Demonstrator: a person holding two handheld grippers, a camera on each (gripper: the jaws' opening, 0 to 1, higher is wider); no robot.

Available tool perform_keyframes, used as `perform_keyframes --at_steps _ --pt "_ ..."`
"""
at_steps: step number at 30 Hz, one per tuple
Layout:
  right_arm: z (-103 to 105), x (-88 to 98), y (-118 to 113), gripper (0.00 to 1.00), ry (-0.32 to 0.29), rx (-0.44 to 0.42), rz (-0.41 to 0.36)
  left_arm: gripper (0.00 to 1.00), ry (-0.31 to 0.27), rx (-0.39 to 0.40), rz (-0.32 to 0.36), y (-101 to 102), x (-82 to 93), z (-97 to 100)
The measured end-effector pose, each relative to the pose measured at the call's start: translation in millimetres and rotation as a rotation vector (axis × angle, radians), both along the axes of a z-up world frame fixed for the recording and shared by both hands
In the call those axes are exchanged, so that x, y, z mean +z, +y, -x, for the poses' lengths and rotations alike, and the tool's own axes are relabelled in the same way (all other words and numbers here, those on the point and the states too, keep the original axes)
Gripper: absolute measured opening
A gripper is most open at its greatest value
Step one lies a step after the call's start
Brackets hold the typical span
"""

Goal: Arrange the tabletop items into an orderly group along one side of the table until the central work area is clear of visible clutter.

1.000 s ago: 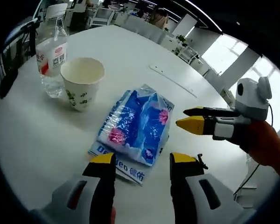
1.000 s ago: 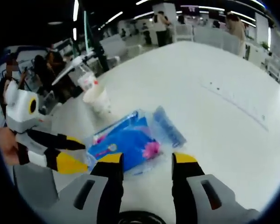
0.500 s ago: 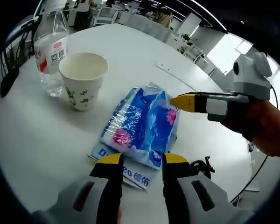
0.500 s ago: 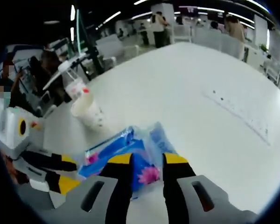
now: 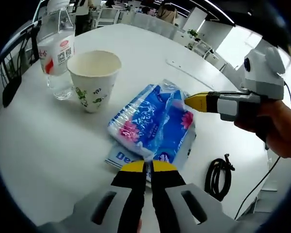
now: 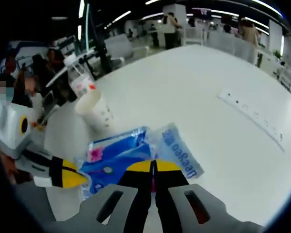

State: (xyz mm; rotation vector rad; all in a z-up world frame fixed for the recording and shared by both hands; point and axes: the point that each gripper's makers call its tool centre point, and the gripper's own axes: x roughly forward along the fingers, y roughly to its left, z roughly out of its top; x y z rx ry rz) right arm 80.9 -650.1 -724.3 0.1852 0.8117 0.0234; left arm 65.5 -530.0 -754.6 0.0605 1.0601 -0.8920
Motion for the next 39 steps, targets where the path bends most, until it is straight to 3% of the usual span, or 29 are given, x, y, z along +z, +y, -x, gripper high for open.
perform_keyframes --at_steps 8,22,39 --pt "11 6.2 5 0.0 -0.013 0.004 0.002 0.0 0.0 0.011 0.011 4 5.8 -2.0" --pt "40 8.6 14 0.0 -0.026 0.013 0.003 0.0 -0.029 -0.06 0.007 16 13.4 10.1" --pt "85 10.6 10 0.0 -0.05 -0.082 -0.011 0.0 -0.077 -0.119 0.001 -1 23.4 21.5"
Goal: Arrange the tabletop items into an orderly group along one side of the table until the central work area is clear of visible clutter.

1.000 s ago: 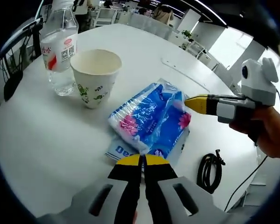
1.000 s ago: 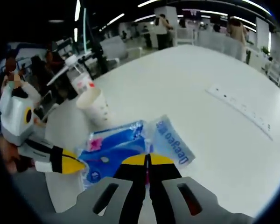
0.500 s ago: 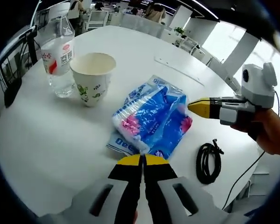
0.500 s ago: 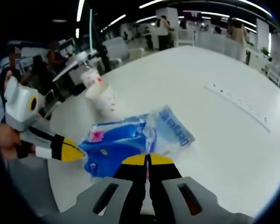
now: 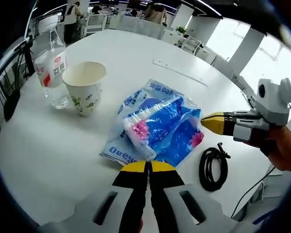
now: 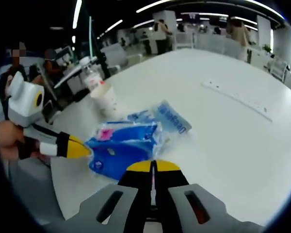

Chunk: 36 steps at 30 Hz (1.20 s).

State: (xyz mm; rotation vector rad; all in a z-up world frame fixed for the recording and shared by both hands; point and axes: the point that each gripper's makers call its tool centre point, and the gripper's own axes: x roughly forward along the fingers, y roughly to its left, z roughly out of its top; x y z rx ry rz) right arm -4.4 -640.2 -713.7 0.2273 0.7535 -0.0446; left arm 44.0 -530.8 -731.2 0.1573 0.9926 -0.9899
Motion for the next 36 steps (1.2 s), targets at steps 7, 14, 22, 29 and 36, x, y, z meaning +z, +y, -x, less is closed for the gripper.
perform_keyframes --at_steps 7,14,22,29,36 --pt "21 2.3 -9 0.0 -0.011 -0.06 -0.009 0.0 -0.046 -0.085 -0.004 -18 4.2 6.3" --pt "43 2.9 -21 0.0 -0.012 -0.117 -0.013 0.0 -0.071 -0.143 0.002 -38 7.8 16.9" --pt "65 6.2 -36 0.0 -0.018 -0.174 -0.009 0.0 -0.078 -0.199 0.008 -58 8.7 33.4" --pt "85 4.7 -43 0.0 -0.009 -0.214 -0.008 0.0 -0.084 -0.239 0.015 -70 10.2 48.3" --pt "97 5.6 -48 0.0 -0.007 -0.245 -0.007 0.0 -0.09 -0.268 0.021 -80 10.8 57.4"
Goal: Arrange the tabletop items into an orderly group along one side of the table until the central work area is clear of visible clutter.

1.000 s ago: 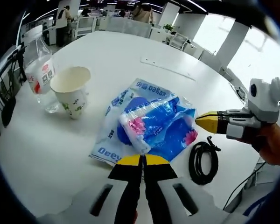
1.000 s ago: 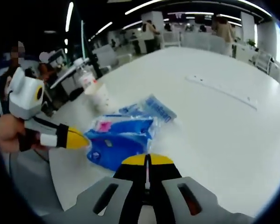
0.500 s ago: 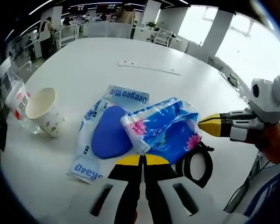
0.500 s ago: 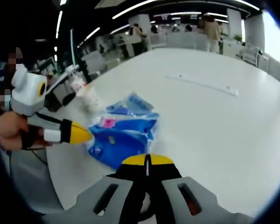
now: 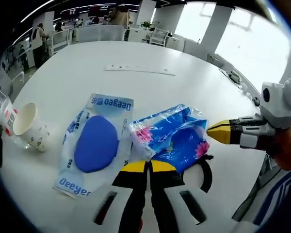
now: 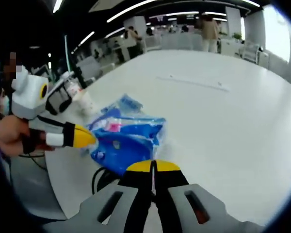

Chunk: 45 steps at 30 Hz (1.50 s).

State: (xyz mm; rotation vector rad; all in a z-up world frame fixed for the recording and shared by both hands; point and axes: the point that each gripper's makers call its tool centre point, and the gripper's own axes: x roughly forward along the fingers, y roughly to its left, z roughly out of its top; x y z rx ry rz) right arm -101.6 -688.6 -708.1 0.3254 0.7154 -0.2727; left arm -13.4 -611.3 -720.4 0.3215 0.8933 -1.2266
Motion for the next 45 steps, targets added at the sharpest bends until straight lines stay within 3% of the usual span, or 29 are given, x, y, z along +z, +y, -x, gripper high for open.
perform_keyframes --at_steps 16,45 --pt "22 -8.8 -5 0.0 0.01 -0.053 -0.018 0.0 -0.007 -0.045 0.0 -14 -2.6 12.5" --pt "33 -10.6 -17 0.0 0.013 -0.081 -0.026 0.0 -0.008 -0.059 0.015 -35 -2.0 15.7"
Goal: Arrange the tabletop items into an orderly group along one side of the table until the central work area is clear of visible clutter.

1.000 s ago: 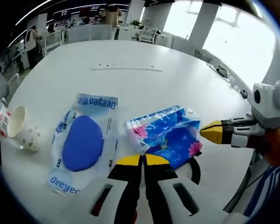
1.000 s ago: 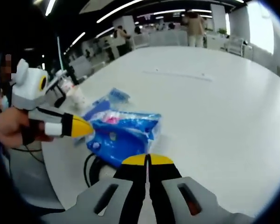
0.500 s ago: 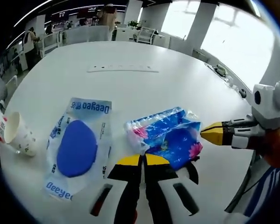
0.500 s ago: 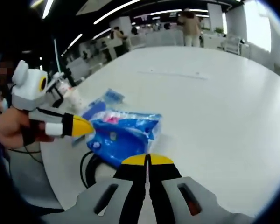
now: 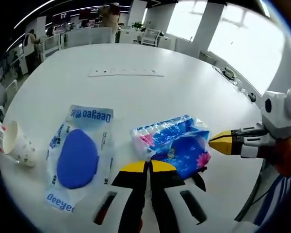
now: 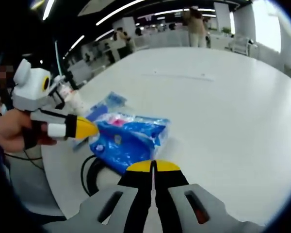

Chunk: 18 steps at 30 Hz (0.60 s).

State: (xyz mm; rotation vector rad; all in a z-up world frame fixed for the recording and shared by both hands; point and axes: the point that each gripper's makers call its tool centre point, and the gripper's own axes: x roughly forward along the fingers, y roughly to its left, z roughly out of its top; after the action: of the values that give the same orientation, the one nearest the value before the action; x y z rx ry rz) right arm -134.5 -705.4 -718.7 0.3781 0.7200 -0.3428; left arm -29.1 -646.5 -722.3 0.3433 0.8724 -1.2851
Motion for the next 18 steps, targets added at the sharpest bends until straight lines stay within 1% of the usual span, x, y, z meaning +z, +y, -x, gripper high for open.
perform_keyframes --at_steps 10,16,18 --pt "-2 -1.5 -2 0.0 0.004 0.002 -0.002 0.0 0.003 0.003 -0.005 0 -3.1 -1.5" --pt "-3 -2.5 -5 0.0 0.003 -0.007 -0.005 0.0 0.01 0.009 0.005 -7 -2.7 -5.3" --pt "-3 -3.1 -8 0.0 0.005 -0.007 -0.005 0.0 0.013 0.009 0.019 -13 0.0 -6.2"
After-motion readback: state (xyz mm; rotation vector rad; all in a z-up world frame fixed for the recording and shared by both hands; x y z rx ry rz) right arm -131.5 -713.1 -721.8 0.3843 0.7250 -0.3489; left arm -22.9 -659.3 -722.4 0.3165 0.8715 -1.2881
